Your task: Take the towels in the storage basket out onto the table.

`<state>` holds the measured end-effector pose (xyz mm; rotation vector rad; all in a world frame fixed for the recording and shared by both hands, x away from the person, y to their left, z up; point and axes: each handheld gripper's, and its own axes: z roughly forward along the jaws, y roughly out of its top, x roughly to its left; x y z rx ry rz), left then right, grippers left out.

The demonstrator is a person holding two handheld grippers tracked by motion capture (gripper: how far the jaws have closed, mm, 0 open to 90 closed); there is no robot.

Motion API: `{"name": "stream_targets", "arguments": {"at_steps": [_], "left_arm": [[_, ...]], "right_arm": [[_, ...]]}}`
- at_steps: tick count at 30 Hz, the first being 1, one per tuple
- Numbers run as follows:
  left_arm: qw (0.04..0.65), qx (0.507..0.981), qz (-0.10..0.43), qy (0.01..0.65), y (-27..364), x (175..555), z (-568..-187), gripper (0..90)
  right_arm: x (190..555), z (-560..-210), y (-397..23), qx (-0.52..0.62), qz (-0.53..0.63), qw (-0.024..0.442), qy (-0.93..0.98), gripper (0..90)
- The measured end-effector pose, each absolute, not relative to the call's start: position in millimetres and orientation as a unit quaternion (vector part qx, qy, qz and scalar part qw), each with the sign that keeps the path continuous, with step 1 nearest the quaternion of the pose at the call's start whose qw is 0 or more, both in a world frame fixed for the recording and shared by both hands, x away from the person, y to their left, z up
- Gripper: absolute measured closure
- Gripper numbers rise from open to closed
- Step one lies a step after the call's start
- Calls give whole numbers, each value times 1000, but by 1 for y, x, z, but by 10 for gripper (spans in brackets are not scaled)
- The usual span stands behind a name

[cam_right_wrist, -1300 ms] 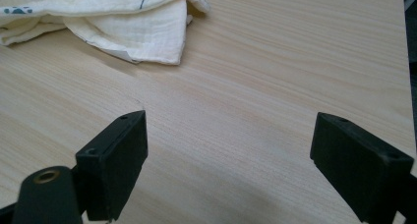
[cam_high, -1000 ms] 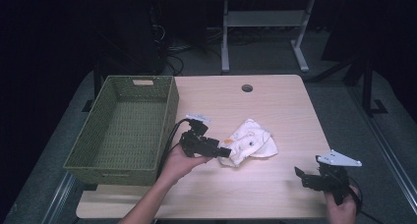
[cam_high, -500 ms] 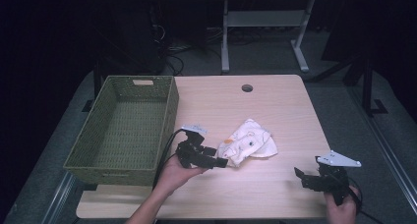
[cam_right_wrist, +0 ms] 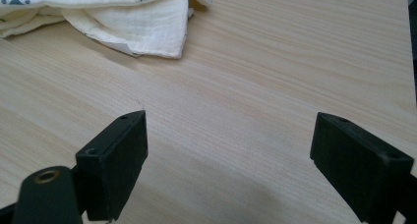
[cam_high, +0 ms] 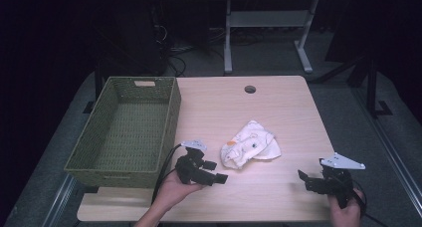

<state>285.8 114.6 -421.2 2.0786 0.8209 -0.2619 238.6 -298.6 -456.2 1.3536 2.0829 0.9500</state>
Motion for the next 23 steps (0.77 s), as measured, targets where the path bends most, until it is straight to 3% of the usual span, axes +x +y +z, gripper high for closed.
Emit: {"name": "stream_targets", "arguments": {"at_steps": [23], "left_arm": [[438, 837, -96, 312, 122, 264, -434, 261]], "right_arm": [[234, -462, -299, 490, 351, 237, 762, 139]]}}
